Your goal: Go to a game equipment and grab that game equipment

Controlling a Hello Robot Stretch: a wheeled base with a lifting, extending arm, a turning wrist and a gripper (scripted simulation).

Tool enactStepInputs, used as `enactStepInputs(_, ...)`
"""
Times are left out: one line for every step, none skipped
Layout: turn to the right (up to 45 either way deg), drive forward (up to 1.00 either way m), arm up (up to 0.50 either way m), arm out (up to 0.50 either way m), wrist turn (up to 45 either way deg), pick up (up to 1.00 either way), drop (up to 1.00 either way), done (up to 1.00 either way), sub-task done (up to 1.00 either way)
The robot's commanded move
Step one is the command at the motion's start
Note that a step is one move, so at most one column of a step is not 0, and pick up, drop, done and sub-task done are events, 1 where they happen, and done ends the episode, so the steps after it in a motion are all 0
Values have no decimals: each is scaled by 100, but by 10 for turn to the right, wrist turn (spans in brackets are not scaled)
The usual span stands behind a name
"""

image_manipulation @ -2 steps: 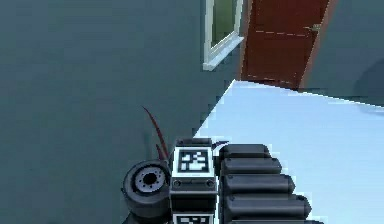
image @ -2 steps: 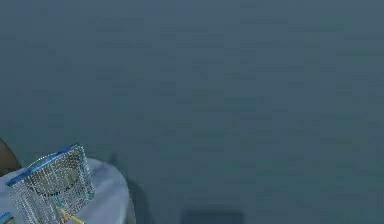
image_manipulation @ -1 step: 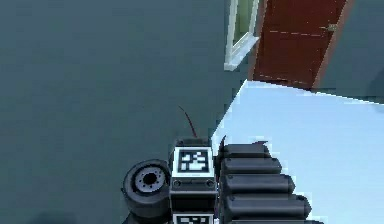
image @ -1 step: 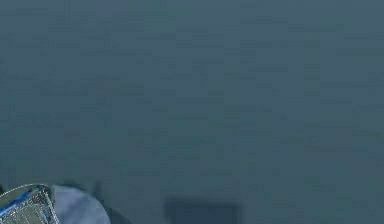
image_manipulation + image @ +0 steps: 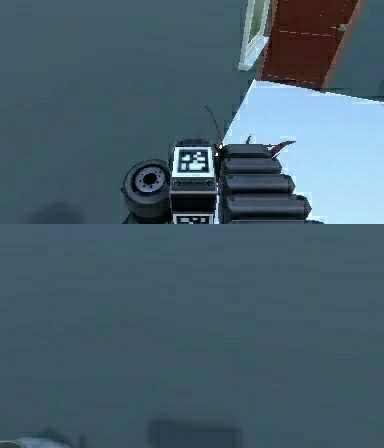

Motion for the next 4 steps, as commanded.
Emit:
enactStepInputs(-450, 0, 0, 0, 0, 0, 0, 0, 0)
enactStepInputs(-450, 0, 0, 0, 0, 0, 0, 0, 0)
enactStepInputs(-450, 0, 0, 0, 0, 0, 0, 0, 0)
enactStepInputs(-390, 0, 0, 0, 0, 0, 0, 0, 0)
